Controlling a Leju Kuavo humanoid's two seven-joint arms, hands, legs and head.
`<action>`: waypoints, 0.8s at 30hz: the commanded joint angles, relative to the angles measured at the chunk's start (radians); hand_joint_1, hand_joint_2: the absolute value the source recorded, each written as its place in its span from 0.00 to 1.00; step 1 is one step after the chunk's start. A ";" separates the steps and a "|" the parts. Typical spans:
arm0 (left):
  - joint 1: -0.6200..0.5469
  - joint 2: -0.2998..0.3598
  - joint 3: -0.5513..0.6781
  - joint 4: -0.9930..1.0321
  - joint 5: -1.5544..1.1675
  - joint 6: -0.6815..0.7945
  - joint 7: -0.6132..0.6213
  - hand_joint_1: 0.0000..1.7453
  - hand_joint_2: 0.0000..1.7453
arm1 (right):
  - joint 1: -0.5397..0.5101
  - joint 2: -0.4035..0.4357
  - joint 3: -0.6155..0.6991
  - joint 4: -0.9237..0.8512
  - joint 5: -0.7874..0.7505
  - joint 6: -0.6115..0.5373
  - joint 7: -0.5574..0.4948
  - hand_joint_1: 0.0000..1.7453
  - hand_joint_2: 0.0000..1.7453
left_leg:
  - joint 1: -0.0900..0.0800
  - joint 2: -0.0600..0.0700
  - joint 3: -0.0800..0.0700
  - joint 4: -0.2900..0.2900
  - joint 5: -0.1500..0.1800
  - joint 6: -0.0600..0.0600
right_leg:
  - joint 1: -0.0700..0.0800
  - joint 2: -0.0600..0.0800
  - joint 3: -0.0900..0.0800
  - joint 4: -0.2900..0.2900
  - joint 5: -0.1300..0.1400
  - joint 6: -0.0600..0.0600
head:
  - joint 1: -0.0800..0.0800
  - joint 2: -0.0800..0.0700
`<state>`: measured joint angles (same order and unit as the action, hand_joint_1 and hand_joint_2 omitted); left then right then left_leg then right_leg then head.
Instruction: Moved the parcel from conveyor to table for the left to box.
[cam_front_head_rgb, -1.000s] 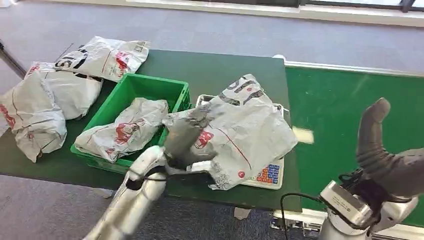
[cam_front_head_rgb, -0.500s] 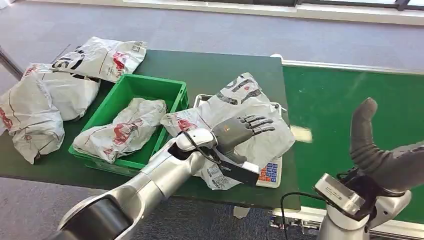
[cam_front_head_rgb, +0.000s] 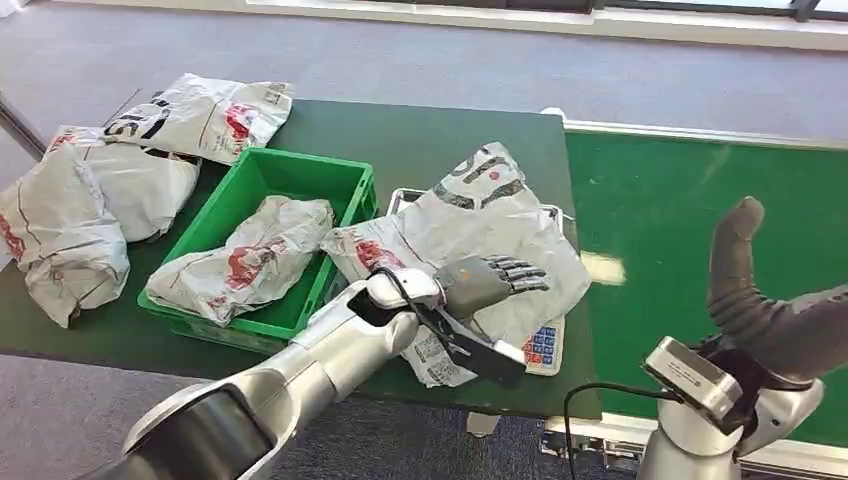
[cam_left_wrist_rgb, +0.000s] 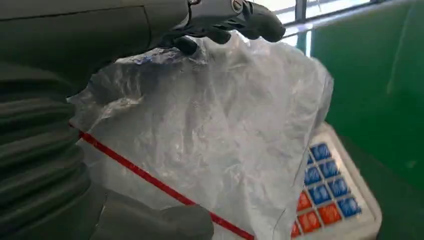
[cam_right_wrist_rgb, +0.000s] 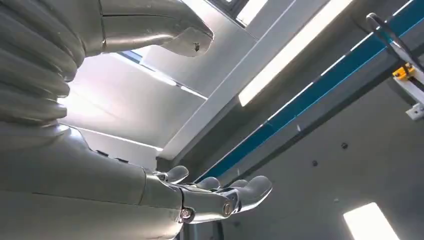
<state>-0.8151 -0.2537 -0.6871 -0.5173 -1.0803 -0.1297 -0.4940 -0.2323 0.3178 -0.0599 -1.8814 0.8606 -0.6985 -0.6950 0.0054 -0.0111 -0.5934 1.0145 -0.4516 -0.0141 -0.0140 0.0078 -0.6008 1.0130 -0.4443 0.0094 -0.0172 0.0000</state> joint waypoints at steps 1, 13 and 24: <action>-0.054 0.012 -0.119 0.154 -0.013 -0.069 0.012 0.00 1.00 | -0.053 0.031 -0.047 0.073 -0.002 0.000 -0.003 0.00 1.00 | 0.001 0.002 0.001 -0.001 0.000 0.000 | 0.001 0.001 0.001 -0.001 0.001 -0.001 | 0.000 0.000; -0.053 0.014 -0.118 0.155 -0.012 -0.068 0.011 0.00 1.00 | -0.053 0.031 -0.045 0.073 -0.003 0.000 -0.003 0.00 1.00 | 0.000 0.002 0.000 0.000 0.000 0.000 | 0.001 0.001 0.000 0.000 0.000 -0.001 | 0.000 0.000; -0.053 0.014 -0.118 0.155 -0.012 -0.068 0.011 0.00 1.00 | -0.053 0.031 -0.045 0.073 -0.003 0.000 -0.003 0.00 1.00 | 0.000 0.002 0.000 0.000 0.000 0.000 | 0.000 0.001 0.000 0.000 0.000 0.000 | 0.000 0.000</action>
<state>-0.8292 -0.2544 -0.7382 -0.4181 -1.0903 -0.1881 -0.4849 -0.2345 0.3178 -0.0599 -1.8673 0.8602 -0.6985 -0.6954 0.0055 -0.0112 -0.5934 1.0145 -0.4515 -0.0141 -0.0139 0.0076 -0.6006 1.0130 -0.4443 0.0094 -0.0172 0.0000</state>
